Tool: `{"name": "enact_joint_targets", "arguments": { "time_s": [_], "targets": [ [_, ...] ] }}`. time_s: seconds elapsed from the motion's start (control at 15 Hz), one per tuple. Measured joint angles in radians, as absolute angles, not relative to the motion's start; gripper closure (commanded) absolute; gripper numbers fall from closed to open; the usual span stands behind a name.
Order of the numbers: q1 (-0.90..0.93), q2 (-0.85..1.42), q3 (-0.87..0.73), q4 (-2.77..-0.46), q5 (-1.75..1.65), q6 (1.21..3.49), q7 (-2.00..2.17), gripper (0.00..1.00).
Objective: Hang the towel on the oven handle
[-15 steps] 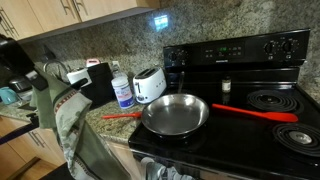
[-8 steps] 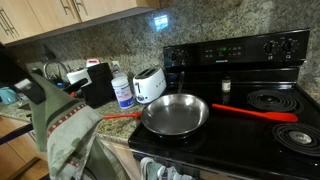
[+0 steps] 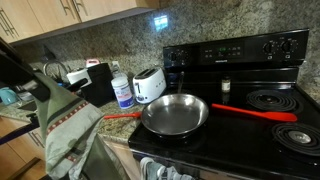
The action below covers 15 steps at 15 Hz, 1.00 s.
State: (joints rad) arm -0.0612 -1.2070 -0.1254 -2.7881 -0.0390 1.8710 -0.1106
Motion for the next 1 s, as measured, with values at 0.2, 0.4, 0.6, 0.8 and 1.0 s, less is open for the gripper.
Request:
{"name": "enact_joint_targets", "arguments": {
  "time_s": [0.2,0.4,0.6,0.8,1.0],
  "targets": [
    [-0.061,-1.207,-0.123,-2.788,-0.039,1.871,-0.111,0.99],
    [-0.062,-1.205,-0.125,-2.788,-0.039,1.871,-0.109,0.99],
    [-0.088,-1.162,-0.132,-2.789,-0.029,1.891,-0.023,0.99],
    [-0.133,-1.109,-0.131,-2.788,-0.017,1.956,0.08,0.99],
    [-0.199,-1.077,-0.13,-2.784,-0.02,2.027,0.149,0.99]
  ]
}}
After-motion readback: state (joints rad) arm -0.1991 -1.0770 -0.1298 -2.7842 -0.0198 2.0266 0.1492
